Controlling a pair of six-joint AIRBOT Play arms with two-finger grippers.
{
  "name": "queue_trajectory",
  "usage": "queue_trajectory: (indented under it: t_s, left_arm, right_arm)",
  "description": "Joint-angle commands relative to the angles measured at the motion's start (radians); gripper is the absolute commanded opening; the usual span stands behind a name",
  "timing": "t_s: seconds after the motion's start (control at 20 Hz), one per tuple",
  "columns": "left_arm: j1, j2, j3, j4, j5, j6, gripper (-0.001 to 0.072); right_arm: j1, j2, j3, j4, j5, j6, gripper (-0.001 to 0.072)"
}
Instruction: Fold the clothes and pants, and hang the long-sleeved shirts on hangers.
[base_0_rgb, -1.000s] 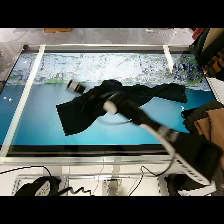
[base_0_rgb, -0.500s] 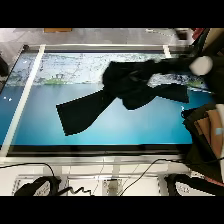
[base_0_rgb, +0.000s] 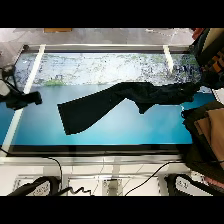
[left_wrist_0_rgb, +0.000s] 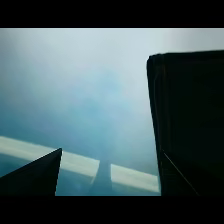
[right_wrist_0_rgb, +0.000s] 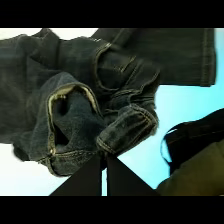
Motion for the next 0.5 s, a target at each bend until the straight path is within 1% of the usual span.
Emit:
queue_trajectory:
  t_s: [0.0,0.1,0.15,0.2,0.25,0.3,0.35,0.4,0.45]
  left_arm:
    - [0.002,-0.089,-0.037,0.005,-0.029,-0.002,0.0695]
    - [0.002,-0.146,-0.037,0.005,-0.095,0.007,0.0683]
    - [0.002,-0.176,-0.037,0.005,-0.137,0.014,0.0661]
    - [0.004,-0.208,-0.04,-0.008,-0.182,0.023,0.0612]
    - [0.008,-0.237,-0.05,-0.052,-0.217,0.083,0.0612]
    - [0.013,-0.262,-0.063,-0.119,-0.241,0.162,0.0612]
    - [0.022,-0.279,-0.08,-0.21,-0.244,0.229,0.0612]
    - [0.034,-0.283,-0.102,-0.319,-0.224,0.291,0.0612]
    - [0.048,-0.28,-0.124,-0.419,-0.192,0.332,0.0612]
  right_arm:
    - [-0.022,0.002,0.0,0.085,0.024,-0.043,0.0018]
    - [-0.022,0.002,0.0,0.092,0.015,-0.05,0.0018]
    - [-0.022,0.002,0.0,0.092,0.009,-0.05,0.0018]
    - [-0.022,0.002,0.0,0.092,0.008,-0.05,0.0018]
    - [-0.022,0.002,0.0,0.092,0.008,-0.05,0.0018]
    - [-0.022,0.002,0.0,0.092,0.008,-0.05,0.0018]
    - [-0.022,0.002,0.0,0.092,0.008,-0.051,0.0018]
    - [-0.022,0.002,0.0,0.092,0.008,-0.056,0.0018]
    - [-0.022,0.002,0.0,0.092,0.009,-0.07,0.0018]
